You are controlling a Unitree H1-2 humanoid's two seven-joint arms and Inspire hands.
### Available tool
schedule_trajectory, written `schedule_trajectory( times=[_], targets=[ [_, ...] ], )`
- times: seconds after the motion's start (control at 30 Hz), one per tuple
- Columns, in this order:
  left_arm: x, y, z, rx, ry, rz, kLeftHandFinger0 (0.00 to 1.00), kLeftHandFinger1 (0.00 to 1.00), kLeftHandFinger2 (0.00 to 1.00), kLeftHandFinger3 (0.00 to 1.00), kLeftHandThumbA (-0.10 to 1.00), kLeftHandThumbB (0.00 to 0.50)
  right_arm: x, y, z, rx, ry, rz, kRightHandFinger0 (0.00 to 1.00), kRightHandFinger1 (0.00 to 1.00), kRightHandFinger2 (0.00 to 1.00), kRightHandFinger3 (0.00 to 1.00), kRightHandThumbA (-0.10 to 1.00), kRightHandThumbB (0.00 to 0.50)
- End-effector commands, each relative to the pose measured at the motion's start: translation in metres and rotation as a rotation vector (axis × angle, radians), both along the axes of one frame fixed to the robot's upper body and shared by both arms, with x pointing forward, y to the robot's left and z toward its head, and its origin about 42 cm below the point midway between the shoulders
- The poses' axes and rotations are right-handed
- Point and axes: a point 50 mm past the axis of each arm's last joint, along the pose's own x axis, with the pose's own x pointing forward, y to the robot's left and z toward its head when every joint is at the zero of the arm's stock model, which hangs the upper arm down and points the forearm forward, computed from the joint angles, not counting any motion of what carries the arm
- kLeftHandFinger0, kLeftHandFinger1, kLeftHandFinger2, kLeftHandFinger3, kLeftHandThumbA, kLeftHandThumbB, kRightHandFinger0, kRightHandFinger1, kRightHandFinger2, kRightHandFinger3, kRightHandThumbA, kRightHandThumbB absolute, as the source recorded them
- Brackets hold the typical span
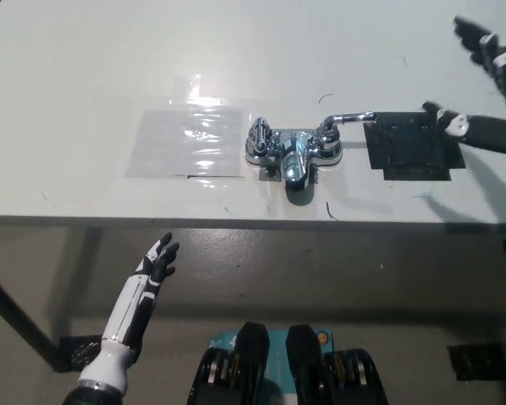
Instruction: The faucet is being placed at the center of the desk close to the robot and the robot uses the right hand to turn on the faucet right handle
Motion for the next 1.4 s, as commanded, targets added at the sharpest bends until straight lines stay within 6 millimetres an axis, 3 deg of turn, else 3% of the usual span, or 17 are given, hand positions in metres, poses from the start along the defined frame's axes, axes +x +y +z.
schedule_trajectory(
  times=[0.0,0.07,0.13,0.23,0.3,0.4,0.57,0.63,0.77,0.9,1.0,1.1,1.37],
  targets=[
    [0.034,0.007,0.045,-0.101,-0.122,0.004,1.00,1.00,1.00,1.00,1.00,0.067,-0.186,0.005,0.085,0.380,-0.952,0.360,1.00,1.00,1.00,1.00,0.67,0.171],
    [0.035,0.007,0.046,-0.099,-0.126,-0.001,1.00,1.00,1.00,1.00,1.00,0.056,-0.186,0.012,0.056,0.435,-0.833,0.316,1.00,1.00,1.00,1.00,0.65,0.169],
    [0.035,0.007,0.046,-0.093,-0.127,-0.001,1.00,1.00,1.00,1.00,1.00,0.063,-0.187,0.016,0.037,0.482,-0.726,0.308,1.00,1.00,1.00,1.00,0.64,0.135],
    [0.033,0.006,0.044,-0.086,-0.121,0.003,1.00,1.00,1.00,1.00,1.00,0.073,-0.185,0.023,0.008,0.561,-0.549,0.219,1.00,1.00,1.00,1.00,0.52,0.121],
    [0.033,0.006,0.043,-0.080,-0.125,0.004,1.00,1.00,1.00,1.00,1.00,0.068,-0.171,0.021,-0.015,0.569,-0.471,0.152,1.00,1.00,1.00,1.00,0.53,0.138],
    [0.031,0.007,0.042,-0.083,-0.120,0.000,1.00,1.00,1.00,1.00,1.00,0.068,-0.147,0.018,-0.057,0.581,-0.340,0.079,1.00,1.00,1.00,1.00,0.55,0.125],
    [0.026,0.007,0.037,-0.069,-0.110,0.006,1.00,1.00,1.00,1.00,1.00,0.081,-0.103,0.026,-0.122,0.601,-0.156,-0.016,1.00,1.00,1.00,1.00,0.46,0.085],
    [0.022,0.007,0.034,-0.074,-0.102,0.004,1.00,1.00,1.00,1.00,1.00,0.099,-0.096,0.030,-0.139,0.602,-0.110,-0.026,1.00,1.00,1.00,1.00,0.41,0.049],
    [0.015,0.005,0.029,-0.071,-0.091,-0.002,1.00,1.00,1.00,1.00,1.00,0.092,-0.088,0.040,-0.183,0.589,0.029,-0.072,1.00,1.00,1.00,1.00,0.40,0.048],
    [0.013,0.005,0.025,-0.077,-0.086,-0.004,1.00,1.00,1.00,1.00,1.00,0.069,-0.086,0.042,-0.207,0.578,0.098,-0.087,1.00,1.00,1.00,1.00,0.38,0.035],
    [0.006,0.009,0.022,-0.073,-0.071,0.005,1.00,1.00,1.00,1.00,1.00,0.097,-0.088,0.045,-0.223,0.606,0.176,-0.070,1.00,1.00,1.00,1.00,0.27,0.030],
    [-0.003,0.012,0.019,-0.059,-0.062,0.013,1.00,1.00,1.00,1.00,1.00,0.093,-0.094,0.050,-0.232,0.589,0.196,-0.072,1.00,1.00,1.00,1.00,0.30,0.076],
    [-0.029,0.020,0.001,-0.039,-0.004,0.010,1.00,1.00,1.00,1.00,1.00,0.056,-0.122,0.059,-0.253,0.538,0.233,-0.081,1.00,1.00,1.00,1.00,0.31,0.092]
  ],
)
